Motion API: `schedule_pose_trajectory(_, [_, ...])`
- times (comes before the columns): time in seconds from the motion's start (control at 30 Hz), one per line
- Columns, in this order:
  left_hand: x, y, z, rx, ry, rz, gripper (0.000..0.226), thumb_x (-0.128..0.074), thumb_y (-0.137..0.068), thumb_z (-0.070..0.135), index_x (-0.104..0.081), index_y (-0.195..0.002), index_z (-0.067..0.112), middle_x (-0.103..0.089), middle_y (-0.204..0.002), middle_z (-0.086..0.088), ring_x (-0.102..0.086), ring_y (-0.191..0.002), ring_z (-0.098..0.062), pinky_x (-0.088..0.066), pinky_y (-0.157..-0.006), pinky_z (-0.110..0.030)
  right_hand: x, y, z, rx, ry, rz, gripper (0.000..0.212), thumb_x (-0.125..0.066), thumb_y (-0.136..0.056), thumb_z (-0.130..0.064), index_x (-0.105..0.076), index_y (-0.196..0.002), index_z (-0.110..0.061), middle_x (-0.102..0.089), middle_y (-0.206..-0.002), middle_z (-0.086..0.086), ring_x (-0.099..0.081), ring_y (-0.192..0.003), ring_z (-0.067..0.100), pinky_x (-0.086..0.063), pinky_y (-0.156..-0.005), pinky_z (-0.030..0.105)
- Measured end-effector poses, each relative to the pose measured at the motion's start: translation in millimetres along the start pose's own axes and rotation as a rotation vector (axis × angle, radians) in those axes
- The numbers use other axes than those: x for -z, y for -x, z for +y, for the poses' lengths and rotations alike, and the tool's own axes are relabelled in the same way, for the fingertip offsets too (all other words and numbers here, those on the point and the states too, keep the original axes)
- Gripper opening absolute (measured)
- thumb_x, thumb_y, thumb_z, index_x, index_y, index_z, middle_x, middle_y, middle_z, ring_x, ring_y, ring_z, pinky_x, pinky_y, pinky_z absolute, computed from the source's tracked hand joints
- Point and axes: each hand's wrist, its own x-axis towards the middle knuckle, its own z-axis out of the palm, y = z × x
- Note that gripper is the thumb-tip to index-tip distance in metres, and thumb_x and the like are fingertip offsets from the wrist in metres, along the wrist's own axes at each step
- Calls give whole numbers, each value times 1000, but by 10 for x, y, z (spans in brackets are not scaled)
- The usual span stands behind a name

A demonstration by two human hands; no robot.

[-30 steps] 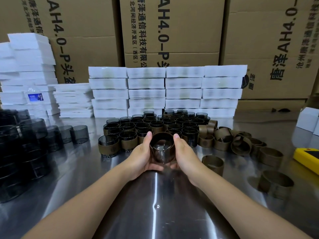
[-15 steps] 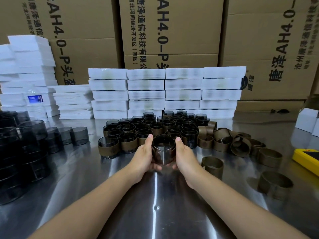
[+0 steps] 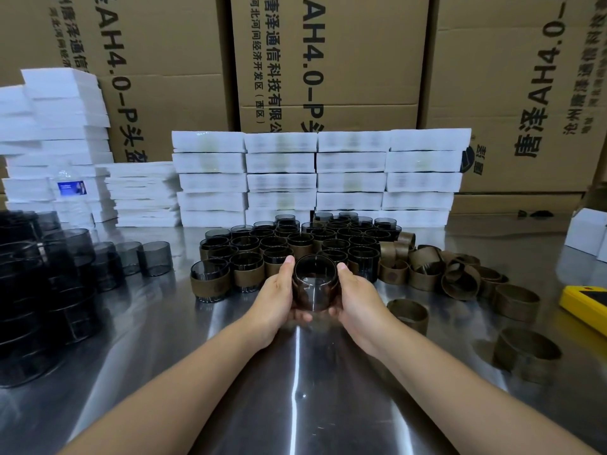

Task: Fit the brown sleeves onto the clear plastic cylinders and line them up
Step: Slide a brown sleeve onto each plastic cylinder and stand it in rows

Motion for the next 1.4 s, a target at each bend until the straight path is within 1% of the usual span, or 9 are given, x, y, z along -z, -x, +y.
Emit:
schedule_pose_trajectory(0.13, [12, -13, 5, -24, 46, -39, 56, -30, -100, 53, -73, -99, 17, -76, -93, -8, -71, -79, -21, -54, -51, -25, 40, 14, -34, -23, -154, -57, 36, -39, -101, -34, -67, -88, -15, -70, -86, 8, -57, -68, 20, -43, -60, 28])
schedule_pose_trajectory(0.27, [45, -41, -7, -314, -21, 130, 17, -61, -92, 31, -68, -105, 22, -74, -81, 3, -70, -73, -10, -54, -53, -23, 89, -25, -27, -31, -129, -48, 28, -40, -100, -27, -64, -98, -13, -68, -95, 9, -62, -75, 19, -51, -74, 33])
schedule_pose_trajectory(0.4, [219, -54, -36, -546, -602, 158, 52, -84, -68, 37, -51, -105, 51, -61, -80, 13, -58, -77, 4, -43, -68, -7, 155, -94, -8, -28, -48, 70, 23, -42, -99, -32, -60, -100, -18, -61, -104, 2, -59, -71, 16, -52, -85, 37])
schedule_pose_trajectory(0.53, [207, -58, -48, -586, -909, 84, 75, -85, -67, 39, -47, -132, 35, -48, -91, 20, -48, -82, 4, -38, -75, -8, 181, -89, -15, -14, -5, 107, 23, -44, -98, -32, -62, -88, -24, -60, -103, 0, -57, -74, 14, -52, -89, 39])
schedule_pose_trajectory(0.93, [314, -141, -112, -469, -911, 108, 94, -84, -65, 28, -32, -143, 29, -25, -117, 9, -25, -114, -5, -23, -94, -7, 157, 15, -2, 62, 175, -72, 23, -52, -93, -23, -64, -74, -15, -57, -64, -4, -51, -56, 8, -42, -47, 16])
schedule_pose_trajectory(1.1, [346, -175, -107, -408, -905, 376, 45, -83, -69, 23, -51, -100, 21, -40, -91, 9, -40, -94, -15, -36, -80, -26, 147, 40, 56, 108, 391, -180, 14, -58, -88, -35, -69, -81, -31, -63, -80, -15, -57, -82, 6, -45, -76, 23])
schedule_pose_trajectory(1.23, [337, -144, -111, -419, -870, 192, 22, -77, -75, 21, -57, -68, 29, -57, -74, 8, -54, -75, -12, -43, -71, -28, 125, 62, 56, 181, 502, -213, 25, -58, -90, -34, -67, -112, -30, -63, -105, -17, -54, -103, 3, -39, -89, 19])
schedule_pose_trajectory(1.3, [311, -132, -124, -474, -891, 47, 8, -73, -79, 22, -69, -83, 27, -64, -87, 8, -59, -87, -10, -47, -81, -29, 104, 80, 46, 208, 514, -221, 28, -58, -91, -31, -66, -117, -27, -64, -113, -13, -54, -107, 2, -36, -88, 17])
schedule_pose_trajectory(1.4, [284, -156, -171, -468, -985, -55, 36, -68, -83, 25, -65, -119, 23, -62, -113, 6, -53, -110, -12, -42, -97, -29, 108, 78, 34, 218, 494, -190, 28, -58, -91, -29, -64, -118, -26, -64, -115, -11, -54, -106, 3, -37, -86, 17])
